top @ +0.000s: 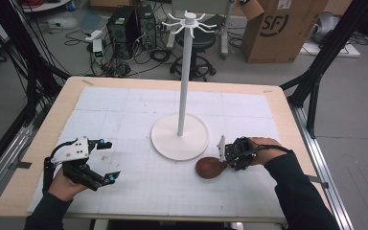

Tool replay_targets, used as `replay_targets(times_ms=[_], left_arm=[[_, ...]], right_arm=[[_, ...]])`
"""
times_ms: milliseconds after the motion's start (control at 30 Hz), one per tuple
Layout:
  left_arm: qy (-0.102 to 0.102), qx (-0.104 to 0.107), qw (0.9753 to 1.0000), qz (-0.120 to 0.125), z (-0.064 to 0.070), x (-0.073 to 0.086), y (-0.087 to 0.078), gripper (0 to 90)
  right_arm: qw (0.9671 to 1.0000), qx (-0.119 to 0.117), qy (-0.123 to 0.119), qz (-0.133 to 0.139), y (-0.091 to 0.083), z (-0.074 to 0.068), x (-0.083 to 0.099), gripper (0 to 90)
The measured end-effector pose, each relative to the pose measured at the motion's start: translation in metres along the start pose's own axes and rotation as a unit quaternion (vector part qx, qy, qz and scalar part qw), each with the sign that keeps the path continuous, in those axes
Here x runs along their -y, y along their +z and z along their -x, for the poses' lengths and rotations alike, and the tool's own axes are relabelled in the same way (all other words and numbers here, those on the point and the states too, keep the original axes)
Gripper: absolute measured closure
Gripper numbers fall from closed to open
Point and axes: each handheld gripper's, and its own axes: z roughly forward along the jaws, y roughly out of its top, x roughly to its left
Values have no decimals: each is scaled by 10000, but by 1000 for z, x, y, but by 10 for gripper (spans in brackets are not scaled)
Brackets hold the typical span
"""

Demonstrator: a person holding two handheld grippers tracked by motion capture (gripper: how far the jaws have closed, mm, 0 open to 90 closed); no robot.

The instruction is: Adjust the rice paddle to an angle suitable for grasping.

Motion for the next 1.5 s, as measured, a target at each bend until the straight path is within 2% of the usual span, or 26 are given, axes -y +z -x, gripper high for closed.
replay_targets(times_ms=[133, 467, 567, 700, 967, 1033, 1067, 1133, 1167, 1233, 1267, 1300, 1333, 1367, 1433, 1467, 1500], left_arm=[[14, -10, 10000, -18, 0, 0, 0, 17], [37, -33, 10000, -58, 1, 0, 0, 17], [39, -35, 10000, -75, 1, 0, 0, 17], [44, -36, 9999, -85, 1, 0, 0, 17], [36, -56, 9999, -96, 1, 0, 1, 17], [33, -51, 9999, -97, 1, 0, 1, 17], [38, -53, 9999, -98, 1, 0, 1, 17], [32, -47, 9999, -85, 1, -1, 1, 17], [20, -46, 10000, -81, 1, -1, 0, 17], [31, -49, 10000, -65, 1, -1, 0, 17], [31, -49, 10000, -65, 1, -1, 0, 17], [24, -48, 10000, -65, 2, -1, 0, 17], [25, -39, 10000, -72, 2, -1, 1, 17], [28, -30, 10000, -76, 2, -1, 1, 17], [30, -22, 10000, -75, 2, -1, 1, 17], [19, -8, 10000, -55, 2, -1, 1, 17], [19, -8, 10000, -55, 2, -1, 1, 17]], right_arm=[[9999, -69, 140, -41, 4, 3, 0, 690], [9997, -202, 116, 11, 5, 3, 1, 782], [9998, -171, 129, 5, 4, 2, 1, 786], [9994, -272, 197, 17, 4, 1, 1, 789], [9992, -189, 139, 318, -8, -14, -4, 790], [9979, -179, 177, 598, -14, -17, -10, 790], [9975, -140, 199, 659, -16, -19, -13, 790], [9966, -204, 182, 779, -17, -21, -20, 790], [9966, -204, 182, 779, -17, -21, -20, 790], [9965, -217, 105, 799, -18, -26, -35, 789], [9965, -217, 105, 799, -18, -26, -35, 789], [9964, -253, 39, 812, -19, -29, -48, 790], [9964, -253, 39, 812, -19, -29, -48, 790], [9957, -273, -62, 883, -19, -29, -61, 790], [9953, -266, -83, 928, -19, -29, -65, 790], [9945, -304, -95, 994, -20, -28, -80, 789], [9949, -276, -95, 966, -21, -28, -84, 790]])
